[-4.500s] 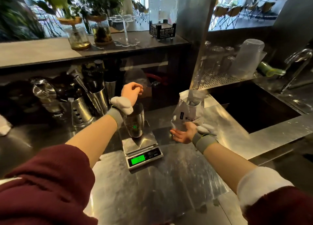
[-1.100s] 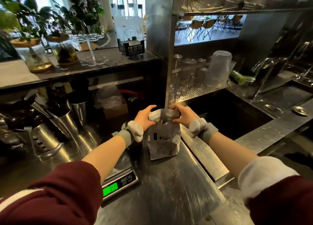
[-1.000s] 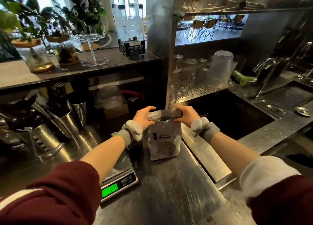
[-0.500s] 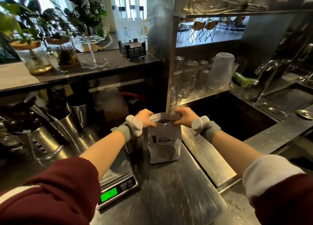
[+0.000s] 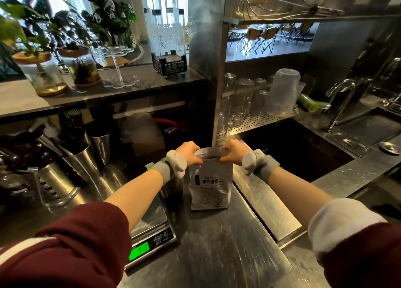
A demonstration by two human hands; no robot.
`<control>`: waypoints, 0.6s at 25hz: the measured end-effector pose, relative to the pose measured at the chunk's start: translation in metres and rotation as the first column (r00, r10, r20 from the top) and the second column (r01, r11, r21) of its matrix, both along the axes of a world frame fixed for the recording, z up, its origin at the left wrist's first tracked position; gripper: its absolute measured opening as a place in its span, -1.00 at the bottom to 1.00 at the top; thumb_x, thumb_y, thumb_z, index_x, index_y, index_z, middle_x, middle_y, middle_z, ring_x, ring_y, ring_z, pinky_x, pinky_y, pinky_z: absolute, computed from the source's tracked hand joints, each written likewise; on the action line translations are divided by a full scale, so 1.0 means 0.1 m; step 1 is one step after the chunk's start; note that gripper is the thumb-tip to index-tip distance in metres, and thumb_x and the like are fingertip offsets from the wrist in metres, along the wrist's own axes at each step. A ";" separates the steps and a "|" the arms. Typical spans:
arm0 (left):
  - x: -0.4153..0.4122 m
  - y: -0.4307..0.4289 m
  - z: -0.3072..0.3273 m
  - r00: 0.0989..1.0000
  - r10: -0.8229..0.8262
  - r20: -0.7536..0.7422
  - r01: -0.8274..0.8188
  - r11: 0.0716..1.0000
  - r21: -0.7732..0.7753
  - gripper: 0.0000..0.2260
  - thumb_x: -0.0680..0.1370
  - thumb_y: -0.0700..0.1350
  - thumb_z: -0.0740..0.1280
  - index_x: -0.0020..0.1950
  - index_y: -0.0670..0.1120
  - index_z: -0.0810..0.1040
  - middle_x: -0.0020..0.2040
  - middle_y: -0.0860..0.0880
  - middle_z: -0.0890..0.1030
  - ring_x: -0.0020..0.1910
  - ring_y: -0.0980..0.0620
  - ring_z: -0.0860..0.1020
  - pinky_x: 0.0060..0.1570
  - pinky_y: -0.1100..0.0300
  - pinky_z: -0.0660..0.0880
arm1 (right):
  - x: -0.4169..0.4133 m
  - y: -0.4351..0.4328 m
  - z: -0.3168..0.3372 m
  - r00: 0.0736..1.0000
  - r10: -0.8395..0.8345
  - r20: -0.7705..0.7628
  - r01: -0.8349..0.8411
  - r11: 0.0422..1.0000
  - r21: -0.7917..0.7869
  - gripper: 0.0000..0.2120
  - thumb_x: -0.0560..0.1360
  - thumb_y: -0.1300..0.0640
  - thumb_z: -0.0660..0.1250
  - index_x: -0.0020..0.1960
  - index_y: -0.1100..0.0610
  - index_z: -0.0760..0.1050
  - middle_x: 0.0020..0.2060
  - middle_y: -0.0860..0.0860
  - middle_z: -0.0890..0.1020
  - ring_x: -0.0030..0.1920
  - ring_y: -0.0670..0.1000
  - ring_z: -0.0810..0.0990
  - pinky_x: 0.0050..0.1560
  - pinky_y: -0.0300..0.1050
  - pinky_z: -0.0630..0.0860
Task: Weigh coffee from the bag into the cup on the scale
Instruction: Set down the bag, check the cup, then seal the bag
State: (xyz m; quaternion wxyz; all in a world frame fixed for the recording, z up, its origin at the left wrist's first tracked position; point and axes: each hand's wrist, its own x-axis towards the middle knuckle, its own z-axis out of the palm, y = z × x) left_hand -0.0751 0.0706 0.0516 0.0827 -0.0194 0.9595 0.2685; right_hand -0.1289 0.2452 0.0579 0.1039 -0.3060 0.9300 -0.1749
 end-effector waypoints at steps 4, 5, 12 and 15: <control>-0.04 0.07 0.06 0.998 -0.054 0.045 0.059 0.990 -0.129 -0.80 0.42 -0.13 0.40 -0.03 -0.22 0.59 -0.09 -0.21 0.62 -0.04 -0.17 0.60 -0.11 0.02 0.49 | 0.02 -0.05 0.01 0.999 0.025 0.022 -0.025 1.000 0.017 -0.78 0.44 0.17 0.39 -0.01 0.30 0.62 -0.24 0.07 0.53 -0.20 0.01 0.48 -0.37 -0.27 0.29; -0.05 0.09 0.07 0.997 -0.065 0.042 0.070 0.985 -0.156 -0.81 0.41 -0.13 0.40 -0.07 -0.22 0.58 -0.15 -0.18 0.58 -0.09 -0.15 0.58 -0.17 0.04 0.46 | 0.02 -0.06 0.00 0.999 0.021 0.040 -0.022 1.000 0.022 -0.77 0.43 0.15 0.40 -0.02 0.30 0.62 -0.24 0.08 0.54 -0.20 0.01 0.48 -0.34 -0.23 0.32; -0.04 0.17 0.04 0.998 -0.066 0.015 0.068 0.991 -0.117 -0.91 0.43 -0.20 0.35 -0.10 -0.18 0.58 -0.14 -0.17 0.58 -0.10 -0.13 0.57 -0.21 0.13 0.39 | 0.06 -0.06 -0.07 0.998 -0.045 0.038 0.047 0.997 -0.057 -0.62 0.41 0.19 0.41 -0.45 -0.06 0.32 -0.33 0.07 0.52 -0.24 0.02 0.46 -0.36 -0.25 0.29; -0.03 0.16 0.02 0.997 -0.078 -0.002 0.077 0.994 -0.078 -0.84 0.42 -0.22 0.33 -0.02 -0.18 0.60 -0.04 -0.20 0.64 -0.03 -0.15 0.59 -0.19 0.12 0.41 | 0.08 -0.07 -0.12 0.998 -0.039 0.044 0.043 0.995 -0.091 -0.82 0.42 0.24 0.38 -0.32 0.09 0.46 -0.34 0.04 0.49 -0.22 0.01 0.45 -0.42 -0.43 0.24</control>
